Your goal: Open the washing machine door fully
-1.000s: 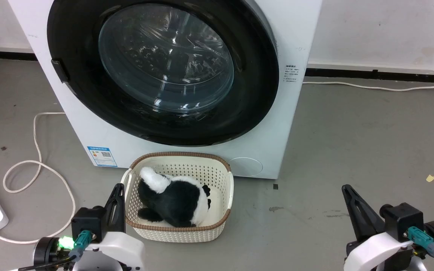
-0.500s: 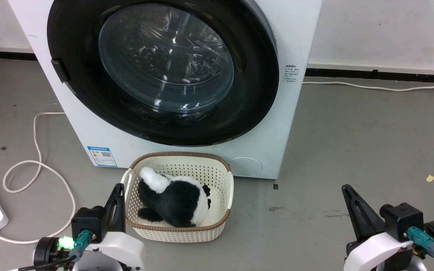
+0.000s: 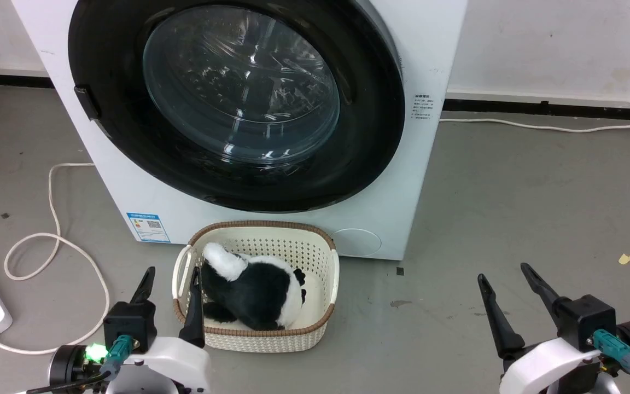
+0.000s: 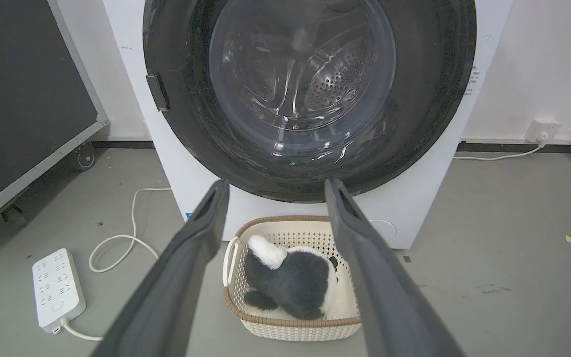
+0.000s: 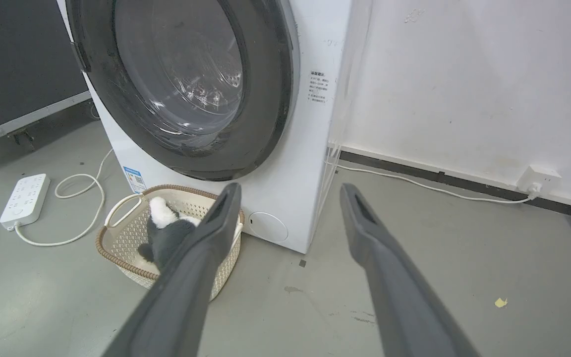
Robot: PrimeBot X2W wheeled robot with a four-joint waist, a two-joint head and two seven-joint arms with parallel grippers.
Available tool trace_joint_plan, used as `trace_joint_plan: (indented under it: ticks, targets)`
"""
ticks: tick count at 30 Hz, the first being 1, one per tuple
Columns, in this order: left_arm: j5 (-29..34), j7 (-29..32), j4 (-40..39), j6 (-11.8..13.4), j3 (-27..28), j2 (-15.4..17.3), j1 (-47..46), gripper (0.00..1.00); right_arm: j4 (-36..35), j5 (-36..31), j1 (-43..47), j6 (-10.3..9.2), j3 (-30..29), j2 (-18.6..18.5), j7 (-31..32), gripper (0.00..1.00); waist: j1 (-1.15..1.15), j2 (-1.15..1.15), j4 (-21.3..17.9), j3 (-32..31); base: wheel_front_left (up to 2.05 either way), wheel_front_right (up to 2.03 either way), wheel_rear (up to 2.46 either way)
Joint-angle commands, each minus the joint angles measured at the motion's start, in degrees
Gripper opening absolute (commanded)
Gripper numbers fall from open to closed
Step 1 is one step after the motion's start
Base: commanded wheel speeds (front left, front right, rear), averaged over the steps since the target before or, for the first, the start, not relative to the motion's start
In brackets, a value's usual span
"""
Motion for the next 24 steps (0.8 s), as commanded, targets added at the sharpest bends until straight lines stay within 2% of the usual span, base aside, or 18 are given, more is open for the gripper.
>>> trace_joint_plan:
  ticks: [1, 24]
  targets:
    - [-0.32, -0.53, 0.12, 0.05, -0.20, 0.00, -0.04, 1.00, 0.14, 0.64, 0.06, 0.00, -0.26, 0.01, -0.50, 1.00, 0.00, 0.00, 0.00, 0.03, 0.00, 0.00, 0.00]
    - [-2.16, -3.28, -0.99, 0.77, -1.51, 0.02, -1.32, 1.00, 0.29, 5.13, -2.58, 0.01, -1.35, -0.55, -2.92, 1.00, 0.00, 0.00, 1.37, 3.09, 0.00, 0.00, 0.00]
